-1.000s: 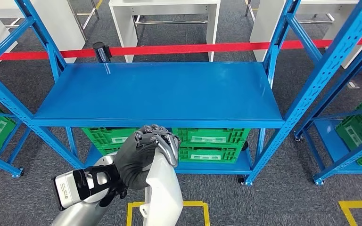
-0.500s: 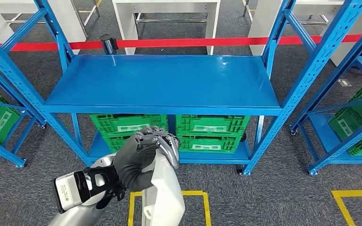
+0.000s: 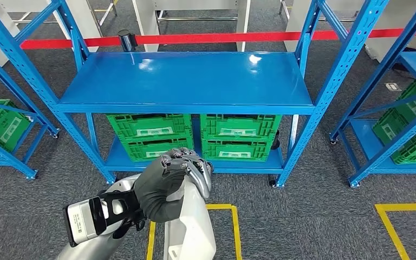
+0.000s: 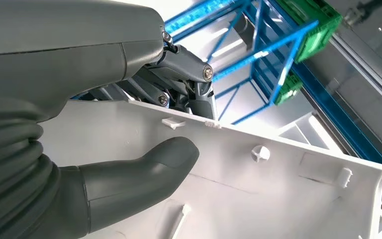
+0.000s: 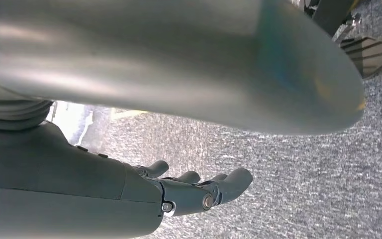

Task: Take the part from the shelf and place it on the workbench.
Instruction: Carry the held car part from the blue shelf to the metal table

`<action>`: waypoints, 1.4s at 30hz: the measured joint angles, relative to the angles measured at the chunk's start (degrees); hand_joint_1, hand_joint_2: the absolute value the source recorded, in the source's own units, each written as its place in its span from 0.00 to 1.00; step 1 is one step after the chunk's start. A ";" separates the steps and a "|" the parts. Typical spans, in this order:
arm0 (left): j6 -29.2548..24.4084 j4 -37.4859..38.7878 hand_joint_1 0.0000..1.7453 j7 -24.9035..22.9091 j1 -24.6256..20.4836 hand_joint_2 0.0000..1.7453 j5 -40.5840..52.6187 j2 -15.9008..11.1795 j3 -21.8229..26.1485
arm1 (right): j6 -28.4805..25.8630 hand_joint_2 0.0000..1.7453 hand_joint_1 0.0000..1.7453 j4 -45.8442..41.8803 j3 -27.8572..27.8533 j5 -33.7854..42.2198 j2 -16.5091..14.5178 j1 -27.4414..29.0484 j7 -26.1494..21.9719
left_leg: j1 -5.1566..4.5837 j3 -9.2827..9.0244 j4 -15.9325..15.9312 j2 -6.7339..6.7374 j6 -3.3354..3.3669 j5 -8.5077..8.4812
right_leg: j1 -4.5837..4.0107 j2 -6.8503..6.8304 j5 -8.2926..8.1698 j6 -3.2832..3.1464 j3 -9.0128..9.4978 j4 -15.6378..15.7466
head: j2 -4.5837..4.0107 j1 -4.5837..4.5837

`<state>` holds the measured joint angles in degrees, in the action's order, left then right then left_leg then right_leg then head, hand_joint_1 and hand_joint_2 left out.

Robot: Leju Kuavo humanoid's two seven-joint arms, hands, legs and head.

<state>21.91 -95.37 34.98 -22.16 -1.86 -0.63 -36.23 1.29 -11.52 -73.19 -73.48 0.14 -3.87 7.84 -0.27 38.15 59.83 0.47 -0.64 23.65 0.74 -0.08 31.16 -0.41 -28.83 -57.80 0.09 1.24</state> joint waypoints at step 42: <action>3.14 6.80 1.00 -0.56 -8.08 1.00 -0.32 2.10 -3.57 | 0.82 0.00 0.00 -0.04 -0.14 0.38 0.49 0.13 -0.21 | 0.19 -5.62 -1.31 3.26 0.11 4.21 | 0.09 -5.86 -2.91 1.00 -3.11 -0.34 | 0.00 0.84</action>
<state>25.05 -88.56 34.42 -30.24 -2.18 1.47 -39.80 2.11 -11.56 -73.33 -73.10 0.63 -3.74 7.63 -0.08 32.53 58.51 3.73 -0.53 27.87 0.83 -5.95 28.25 0.59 -31.93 -58.14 0.09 2.08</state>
